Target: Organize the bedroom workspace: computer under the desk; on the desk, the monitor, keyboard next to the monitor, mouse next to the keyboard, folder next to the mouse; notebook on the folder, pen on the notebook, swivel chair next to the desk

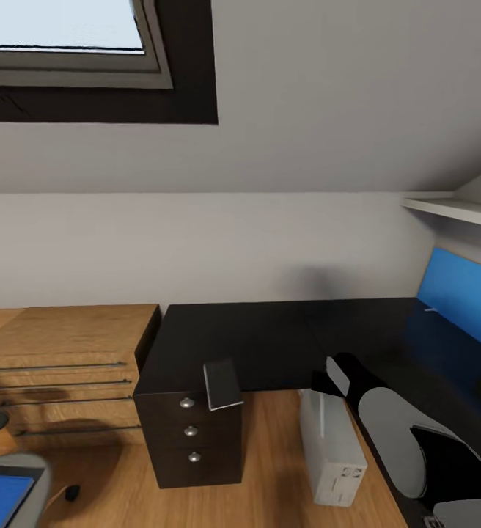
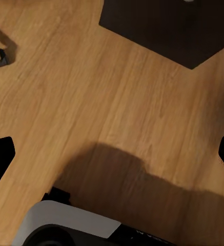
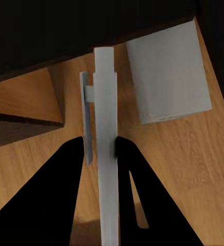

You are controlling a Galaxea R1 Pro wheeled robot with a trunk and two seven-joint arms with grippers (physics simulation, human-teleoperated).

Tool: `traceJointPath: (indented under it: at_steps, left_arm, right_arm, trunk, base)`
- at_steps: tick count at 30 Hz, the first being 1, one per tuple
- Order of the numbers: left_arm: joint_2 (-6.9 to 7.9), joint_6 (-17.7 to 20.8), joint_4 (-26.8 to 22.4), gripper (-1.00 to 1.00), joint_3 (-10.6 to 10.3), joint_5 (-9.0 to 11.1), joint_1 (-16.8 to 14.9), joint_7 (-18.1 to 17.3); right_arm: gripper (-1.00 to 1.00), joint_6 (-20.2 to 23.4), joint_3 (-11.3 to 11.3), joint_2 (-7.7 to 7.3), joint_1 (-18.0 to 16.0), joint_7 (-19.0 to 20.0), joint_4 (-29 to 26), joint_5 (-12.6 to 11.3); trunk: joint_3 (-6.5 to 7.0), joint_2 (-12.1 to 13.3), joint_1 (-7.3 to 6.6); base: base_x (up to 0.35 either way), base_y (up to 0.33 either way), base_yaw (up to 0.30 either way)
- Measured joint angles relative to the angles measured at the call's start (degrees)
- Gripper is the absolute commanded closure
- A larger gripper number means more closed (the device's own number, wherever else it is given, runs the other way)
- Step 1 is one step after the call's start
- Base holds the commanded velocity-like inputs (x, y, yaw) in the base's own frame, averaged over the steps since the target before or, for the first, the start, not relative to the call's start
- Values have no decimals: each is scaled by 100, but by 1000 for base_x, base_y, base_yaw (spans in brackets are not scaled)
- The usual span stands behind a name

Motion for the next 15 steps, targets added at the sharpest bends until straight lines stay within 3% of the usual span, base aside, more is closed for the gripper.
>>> traceJointPath:
  at_steps: [6, 15]
  left_arm:
    - [-1, 0, 1, -100, 0, 0, 0, 0]
    - [1, 0, 0, -100, 0, 0, 1, 1]
  right_arm:
    - [100, 11, 4, 14, 0, 1, -1, -5]
    - [100, 63, 2, 20, -1, 4, 4, -11]
  trunk:
    - [-2, 0, 0]
    - [-42, 0, 2]
  base:
    - [286, 0, 22]
    - [181, 0, 143]
